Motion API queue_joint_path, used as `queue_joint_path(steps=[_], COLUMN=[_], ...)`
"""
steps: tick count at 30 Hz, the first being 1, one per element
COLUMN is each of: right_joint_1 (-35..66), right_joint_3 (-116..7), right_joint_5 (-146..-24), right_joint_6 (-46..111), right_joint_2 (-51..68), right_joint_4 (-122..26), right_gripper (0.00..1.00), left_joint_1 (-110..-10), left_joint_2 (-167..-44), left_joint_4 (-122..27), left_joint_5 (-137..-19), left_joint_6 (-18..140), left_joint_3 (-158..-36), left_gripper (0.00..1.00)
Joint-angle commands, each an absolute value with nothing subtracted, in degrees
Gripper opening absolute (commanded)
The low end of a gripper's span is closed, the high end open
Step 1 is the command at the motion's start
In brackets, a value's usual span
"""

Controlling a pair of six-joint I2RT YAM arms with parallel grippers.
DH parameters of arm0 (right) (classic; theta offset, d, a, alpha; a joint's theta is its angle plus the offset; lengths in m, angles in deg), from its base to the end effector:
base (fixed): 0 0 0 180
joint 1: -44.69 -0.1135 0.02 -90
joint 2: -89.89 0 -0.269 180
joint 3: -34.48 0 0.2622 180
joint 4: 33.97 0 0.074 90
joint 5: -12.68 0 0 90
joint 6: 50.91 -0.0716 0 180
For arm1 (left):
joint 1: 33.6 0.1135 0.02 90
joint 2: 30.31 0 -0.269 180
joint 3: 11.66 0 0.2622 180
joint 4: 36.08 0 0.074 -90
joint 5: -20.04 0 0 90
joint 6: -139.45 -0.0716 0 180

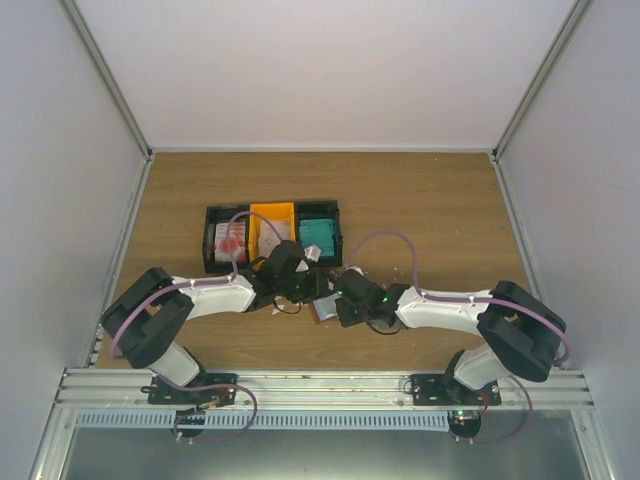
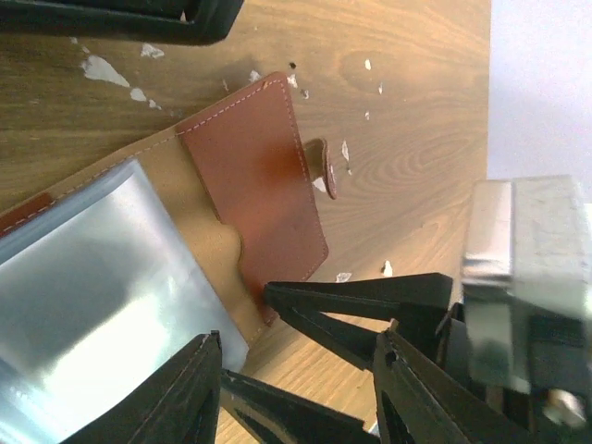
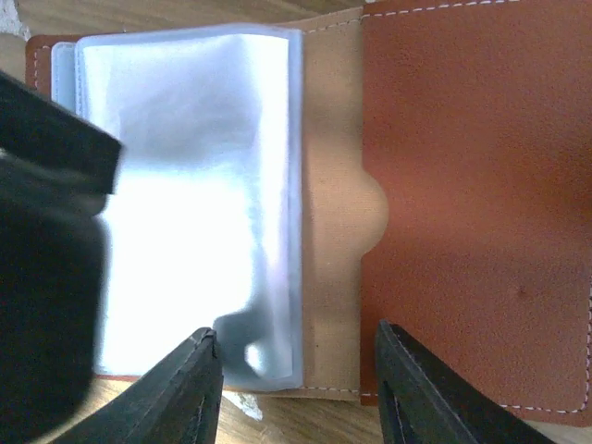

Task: Put the credit cards into the card holder

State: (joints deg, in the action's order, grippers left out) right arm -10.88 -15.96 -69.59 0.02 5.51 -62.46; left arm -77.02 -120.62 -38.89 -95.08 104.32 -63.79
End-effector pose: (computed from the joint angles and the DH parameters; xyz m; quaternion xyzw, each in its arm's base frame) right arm 0.1653 0.2241 0.1063 -0.1231 0.9613 0.1304 0.2093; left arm 0.2205 -0.2505 0.1294 0.0012 0.8927 -0.4357 0.1152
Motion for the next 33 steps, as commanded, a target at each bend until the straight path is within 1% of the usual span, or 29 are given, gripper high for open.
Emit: queue_joint_path(steps=[1,4,6,9,13,22,26,33], right_joint_1=[-10.9,-10.7,-10.6,-10.2,-9.4,-7.5,-6.9,-6.5], right_joint_3=[-14.2,-14.2,-14.0,-13.8,-13.6,-12.0,-11.5,-11.2], right_joint_5=[-71.1,-71.6,-72.0,-72.6,-73.7,-78.7,-79.4,-80.2], right_joint_6=[-2.3,-2.7,-3.1,-3.4,-3.5,-3.1,-3.2,-3.0], right_joint_2=[2.1,1.1,0.5,0.1,0.3,2.9,3.3,3.4], right_joint_4=[-63.9,-63.5,-63.5,-63.2,-62.8,-60.2,-59.9,-59.4], right_gripper=[0.43,0.35,0.3,0.23,0.15,0.14,0.14,0.14], left_joint_1=[-77.0,-76.6,-76.4,-76.0,-76.0,-75.6,-75.6,-75.6], left_joint_2=[-116.4,-114.2,-113.1,-113.1,-114.5,-115.1,-115.4,-116.5], left_joint_4=[-40.7,-44.5,-45.4,-45.4,-44.3,-45.8,-46.8,-43.7], left_joint_5=[-89.0,-85.5,-84.7,-85.6,-87.1,-85.8,-85.1,-87.2], left_joint_6=[105.5,107.3,107.9,107.9,108.0,108.1,108.9,108.7], left_joint_3=[-61.7,-60.8,-60.0,-59.2,-58.4,-58.6,-58.3,-58.0], left_gripper=[0.48,0.49,0.51,0.55,0.56,0.59,0.63,0.62])
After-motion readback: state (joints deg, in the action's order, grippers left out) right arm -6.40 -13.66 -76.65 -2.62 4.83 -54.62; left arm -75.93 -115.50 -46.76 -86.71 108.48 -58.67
